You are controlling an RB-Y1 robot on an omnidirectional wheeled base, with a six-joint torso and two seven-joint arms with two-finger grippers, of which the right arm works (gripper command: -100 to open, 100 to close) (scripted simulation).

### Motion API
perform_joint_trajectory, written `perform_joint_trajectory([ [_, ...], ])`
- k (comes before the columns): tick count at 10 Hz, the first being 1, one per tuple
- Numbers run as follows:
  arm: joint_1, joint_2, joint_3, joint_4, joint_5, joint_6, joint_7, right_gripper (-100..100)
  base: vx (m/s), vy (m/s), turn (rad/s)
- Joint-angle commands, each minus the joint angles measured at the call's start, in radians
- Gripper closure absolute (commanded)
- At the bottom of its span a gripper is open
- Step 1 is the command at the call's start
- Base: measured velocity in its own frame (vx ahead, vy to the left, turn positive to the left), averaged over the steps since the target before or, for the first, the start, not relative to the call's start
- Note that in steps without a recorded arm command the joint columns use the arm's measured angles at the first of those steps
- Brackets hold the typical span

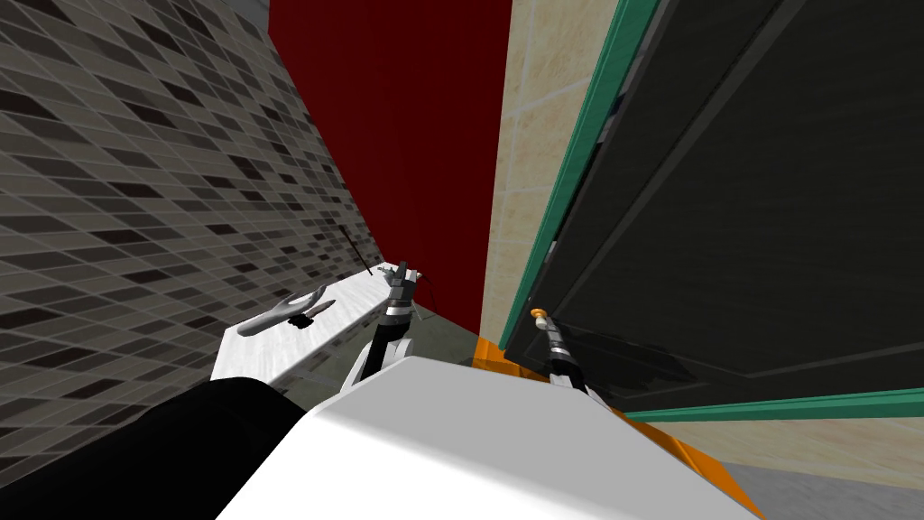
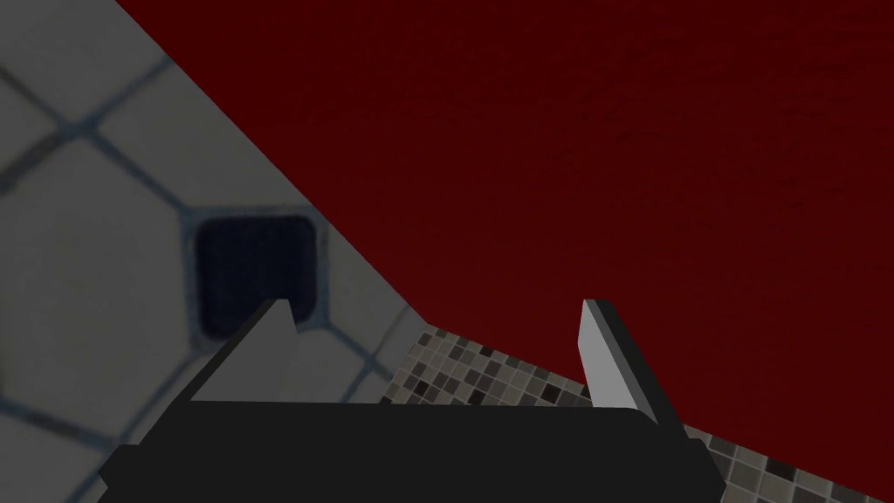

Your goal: Pull the door open

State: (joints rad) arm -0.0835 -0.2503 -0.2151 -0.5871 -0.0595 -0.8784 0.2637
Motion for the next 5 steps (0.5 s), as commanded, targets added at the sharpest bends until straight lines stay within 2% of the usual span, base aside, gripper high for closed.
perform_joint_trajectory([
  [1, 0.015, 0.018, 0.014, -0.029, 0.003, 0.013, -0.013, 100, -0.008, -0.007, -0.007],
  [2, 0.015, 0.016, 0.023, -0.028, -0.012, 0.013, -0.055, 100, -0.021, -0.004, 0.021],
  [3, 0.015, 0.016, 0.023, -0.028, -0.012, 0.013, -0.055, 100, -0.026, -0.006, 0.031],
  [5, 0.013, 0.01, 0.041, -0.025, -0.042, 0.013, -0.123, 100, -0.041, -0.016, 0.062],
])
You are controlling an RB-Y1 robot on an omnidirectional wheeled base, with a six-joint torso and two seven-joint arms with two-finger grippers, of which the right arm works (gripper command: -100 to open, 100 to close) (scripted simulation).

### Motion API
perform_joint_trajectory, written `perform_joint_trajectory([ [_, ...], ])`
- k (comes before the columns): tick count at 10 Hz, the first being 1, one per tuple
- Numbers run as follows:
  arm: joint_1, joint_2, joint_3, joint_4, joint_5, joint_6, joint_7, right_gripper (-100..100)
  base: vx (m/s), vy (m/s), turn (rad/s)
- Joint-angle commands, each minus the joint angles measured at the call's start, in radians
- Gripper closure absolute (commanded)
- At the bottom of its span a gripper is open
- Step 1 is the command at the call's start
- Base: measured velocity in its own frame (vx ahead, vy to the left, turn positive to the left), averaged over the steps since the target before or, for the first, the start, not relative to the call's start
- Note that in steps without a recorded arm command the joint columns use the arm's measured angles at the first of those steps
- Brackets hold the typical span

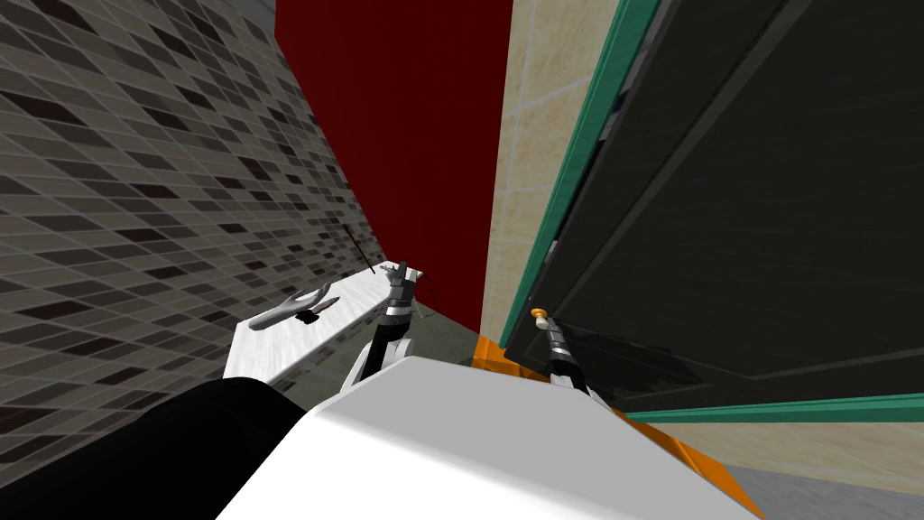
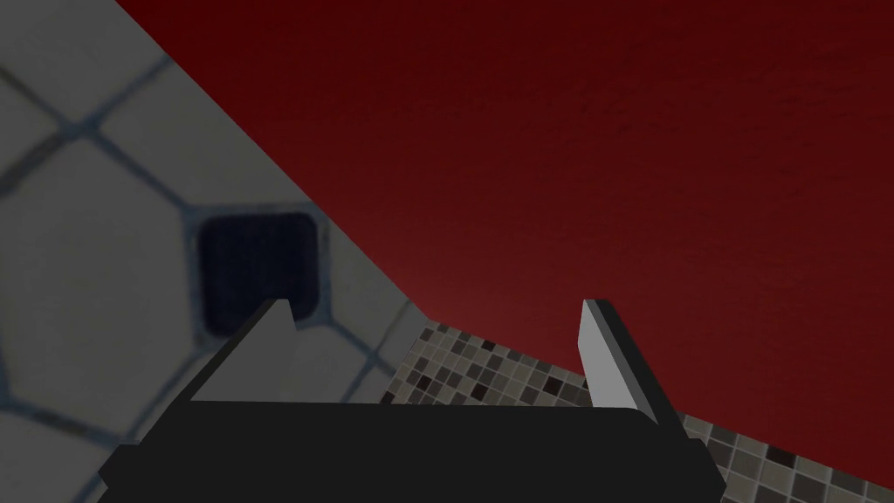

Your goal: Pull the door open

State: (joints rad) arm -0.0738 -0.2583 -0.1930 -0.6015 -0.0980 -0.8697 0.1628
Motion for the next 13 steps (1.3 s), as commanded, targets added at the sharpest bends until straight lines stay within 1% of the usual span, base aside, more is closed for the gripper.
perform_joint_trajectory([
  [1, 0.003, 0.018, 0.019, -0.011, -0.003, 0.004, -0.037, 100, -0.039, -0.016, 0.025],
  [2, 0.002, 0.016, 0.028, -0.01, -0.018, 0.004, -0.07, 100, -0.041, -0.012, 0.042],
  [5, 0.002, 0.016, 0.028, -0.009, -0.018, 0.004, -0.079, 100, -0.013, -0.005, 0.005],
  [6, 0.002, 0.013, 0.038, -0.008, -0.034, 0.003, -0.121, 100, -0.019, -0.004, 0.033],
  [7, 0.002, 0.013, 0.038, -0.008, -0.034, 0.003, -0.121, 100, -0.03, -0.011, 0.022],
  [8, 0.001, 0.01, 0.047, -0.007, -0.049, 0.003, -0.16, 100, -0.042, -0.017, 0.054],
  [9, 0.001, 0.01, 0.047, -0.007, -0.049, 0.003, -0.162, 100, -0.032, -0.014, 0.031],
  [10, 0.0, 0.008, 0.056, -0.006, -0.065, 0.003, -0.203, 100, -0.036, -0.009, 0.068],
  [11, -0.001, 0.005, 0.066, -0.005, -0.08, 0.002, -0.23, 100, -0.06, -0.011, 0.07],
  [12, -0.001, 0.005, 0.066, -0.005, -0.08, 0.002, -0.246, 100, -0.043, -0.015, 0.02],
  [13, -0.001, 0.005, 0.066, -0.005, -0.08, 0.002, -0.246, 100, -0.014, -0.005, -0.003],
])
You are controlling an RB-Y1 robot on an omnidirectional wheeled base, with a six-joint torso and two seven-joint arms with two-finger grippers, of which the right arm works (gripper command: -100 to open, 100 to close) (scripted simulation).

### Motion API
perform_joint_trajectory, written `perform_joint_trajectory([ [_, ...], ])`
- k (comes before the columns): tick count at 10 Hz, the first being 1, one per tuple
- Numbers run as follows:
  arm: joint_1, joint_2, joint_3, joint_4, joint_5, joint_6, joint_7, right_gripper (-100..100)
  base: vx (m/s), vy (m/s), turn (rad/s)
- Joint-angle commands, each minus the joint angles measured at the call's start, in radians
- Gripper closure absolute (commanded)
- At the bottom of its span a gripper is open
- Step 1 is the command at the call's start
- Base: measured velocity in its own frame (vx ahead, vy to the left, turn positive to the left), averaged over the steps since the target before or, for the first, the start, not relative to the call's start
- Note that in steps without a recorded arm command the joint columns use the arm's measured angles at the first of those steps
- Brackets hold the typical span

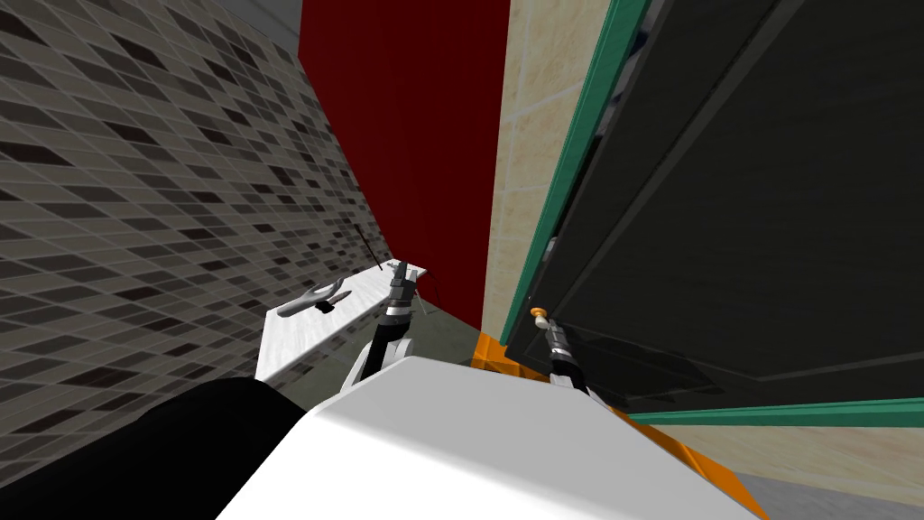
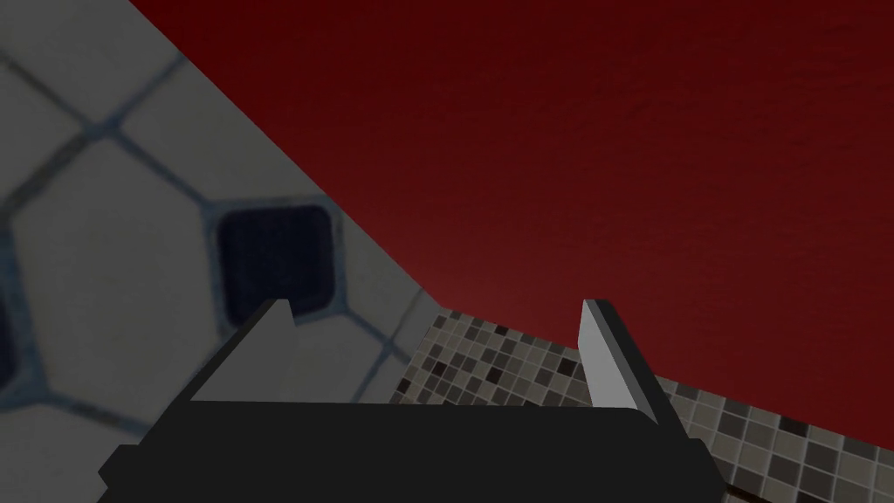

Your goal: Pull the door open

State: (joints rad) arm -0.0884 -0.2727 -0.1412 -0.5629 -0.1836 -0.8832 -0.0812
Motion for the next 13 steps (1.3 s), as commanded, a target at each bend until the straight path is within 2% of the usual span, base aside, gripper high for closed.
perform_joint_trajectory([
  [1, 0.014, 0.019, 0.014, -0.043, 0.005, 0.016, -0.002, 100, -0.006, 0.0, 0.004],
  [3, 0.012, 0.014, 0.033, -0.041, -0.025, 0.015, -0.069, 100, -0.035, -0.014, 0.037],
  [9, 0.01, 0.006, 0.061, -0.037, -0.072, 0.014, -0.202, 100, -0.037, -0.012, 0.045],
  [10, 0.01, 0.006, 0.061, -0.037, -0.072, 0.014, -0.21, 100, -0.032, -0.014, 0.01],
  [11, 0.009, 0.003, 0.07, -0.036, -0.087, 0.014, -0.245, 100, -0.037, -0.006, 0.048],
  [12, 0.009, 0.003, 0.07, -0.036, -0.087, 0.014, -0.251, 100, -0.028, -0.007, 0.041],
  [13, 0.008, 0.001, 0.079, -0.034, -0.102, 0.014, -0.289, 100, -0.03, -0.006, 0.059],
])
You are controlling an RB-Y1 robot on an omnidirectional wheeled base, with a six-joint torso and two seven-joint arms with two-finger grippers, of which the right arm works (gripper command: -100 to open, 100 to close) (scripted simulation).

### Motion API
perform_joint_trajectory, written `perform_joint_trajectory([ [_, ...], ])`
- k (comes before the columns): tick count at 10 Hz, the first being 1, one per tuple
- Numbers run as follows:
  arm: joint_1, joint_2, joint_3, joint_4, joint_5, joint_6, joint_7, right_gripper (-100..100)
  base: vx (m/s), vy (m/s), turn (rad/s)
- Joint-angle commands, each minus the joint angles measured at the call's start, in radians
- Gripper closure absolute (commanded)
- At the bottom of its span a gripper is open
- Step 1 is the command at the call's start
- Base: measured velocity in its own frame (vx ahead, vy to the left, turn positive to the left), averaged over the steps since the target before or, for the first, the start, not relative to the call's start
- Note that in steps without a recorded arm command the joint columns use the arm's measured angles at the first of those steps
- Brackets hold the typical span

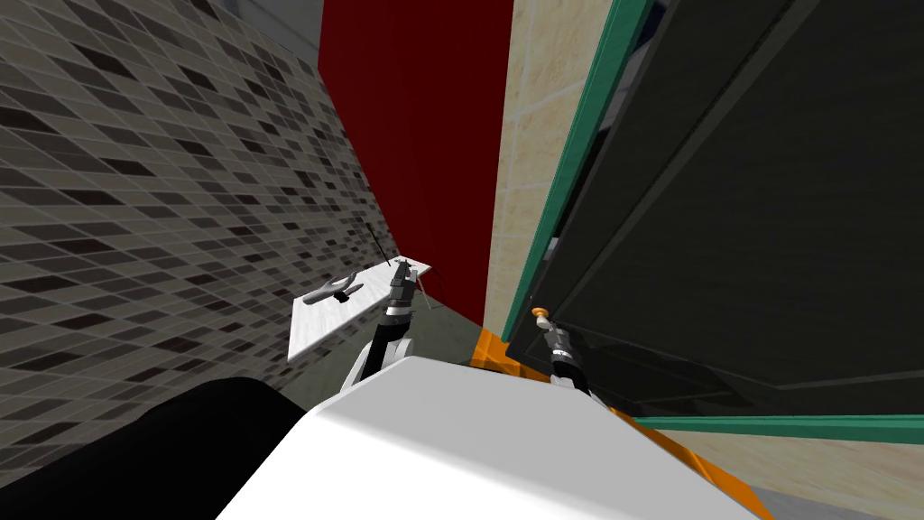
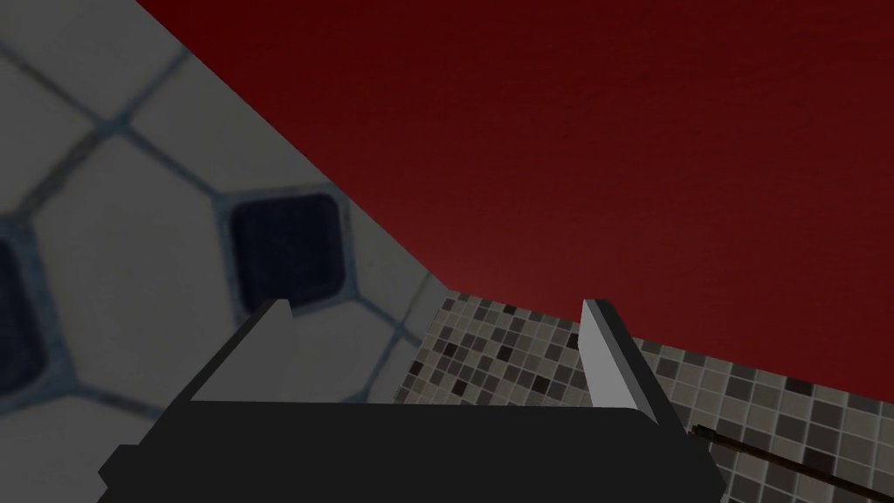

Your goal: Pull the door open

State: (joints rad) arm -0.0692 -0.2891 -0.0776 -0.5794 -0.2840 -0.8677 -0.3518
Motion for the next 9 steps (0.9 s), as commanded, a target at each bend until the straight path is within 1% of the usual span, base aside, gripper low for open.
perform_joint_trajectory([
  [1, -0.012, 0.014, 0.025, -0.017, -0.017, -0.002, -0.05, 100, -0.049, -0.001, 0.063],
  [2, -0.021, 0.001, 0.016, 0.034, -0.028, -0.01, -0.069, -100, -0.064, -0.023, 0.014],
  [3, -0.024, 0.007, 0.022, 0.031, -0.047, -0.01, -0.11, -100, -0.105, -0.008, 0.074],
  [6, -0.031, 0.019, 0.036, 0.025, -0.087, -0.008, -0.195, -100, -0.112, 0.009, 0.053],
  [7, -0.031, 0.019, 0.036, 0.025, -0.087, -0.008, -0.201, -100, -0.061, 0.006, 0.017],
  [9, -0.036, 0.028, 0.047, 0.02, -0.119, -0.007, -0.266, -100, -0.055, -0.008, 0.041],
])
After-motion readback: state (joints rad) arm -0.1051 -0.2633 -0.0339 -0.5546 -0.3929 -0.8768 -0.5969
